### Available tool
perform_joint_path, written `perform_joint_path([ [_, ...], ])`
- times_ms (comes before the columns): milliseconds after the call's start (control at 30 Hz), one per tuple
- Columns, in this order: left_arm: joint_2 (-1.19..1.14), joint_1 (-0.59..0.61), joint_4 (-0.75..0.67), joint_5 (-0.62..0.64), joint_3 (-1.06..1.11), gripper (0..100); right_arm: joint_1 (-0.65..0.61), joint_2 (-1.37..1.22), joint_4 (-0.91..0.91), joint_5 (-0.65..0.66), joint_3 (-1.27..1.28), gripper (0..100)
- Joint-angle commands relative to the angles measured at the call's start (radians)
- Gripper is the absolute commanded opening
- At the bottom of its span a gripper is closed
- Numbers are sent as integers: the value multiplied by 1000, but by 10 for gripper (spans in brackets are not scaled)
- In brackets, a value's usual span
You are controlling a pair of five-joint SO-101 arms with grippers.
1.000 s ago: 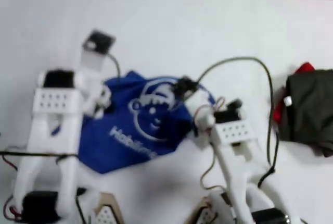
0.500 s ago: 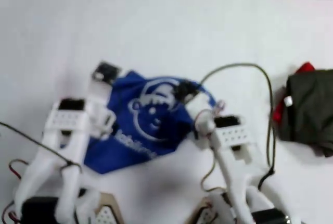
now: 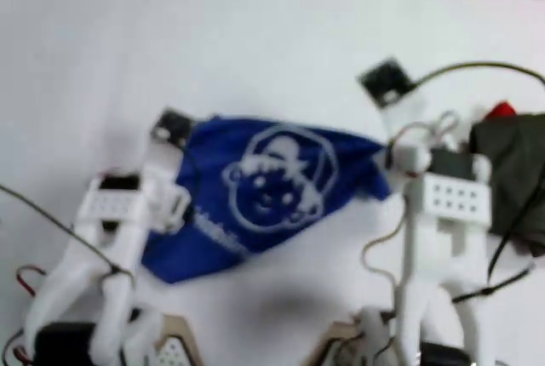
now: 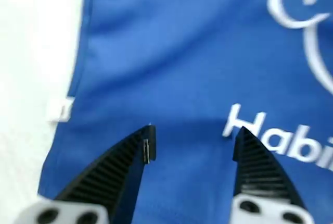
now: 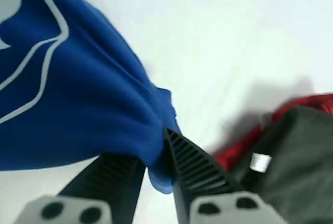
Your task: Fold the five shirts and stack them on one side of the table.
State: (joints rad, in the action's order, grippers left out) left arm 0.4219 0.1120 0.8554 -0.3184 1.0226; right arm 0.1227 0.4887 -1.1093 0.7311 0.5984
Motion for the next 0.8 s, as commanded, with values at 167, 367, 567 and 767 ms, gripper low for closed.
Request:
perform_joint_path([
  [167,32,25,49,-103,-96,262,125,8,-157,32,-69,23],
  [367,-41,66,245,-101,-289,262,36,8,-513,34,-55,23],
  [567,-262,66,288,-71,-397,261,-81,8,-628,91,2,26],
  [767,-451,61,293,-17,-463,260,13,10,-578,226,-80,53],
])
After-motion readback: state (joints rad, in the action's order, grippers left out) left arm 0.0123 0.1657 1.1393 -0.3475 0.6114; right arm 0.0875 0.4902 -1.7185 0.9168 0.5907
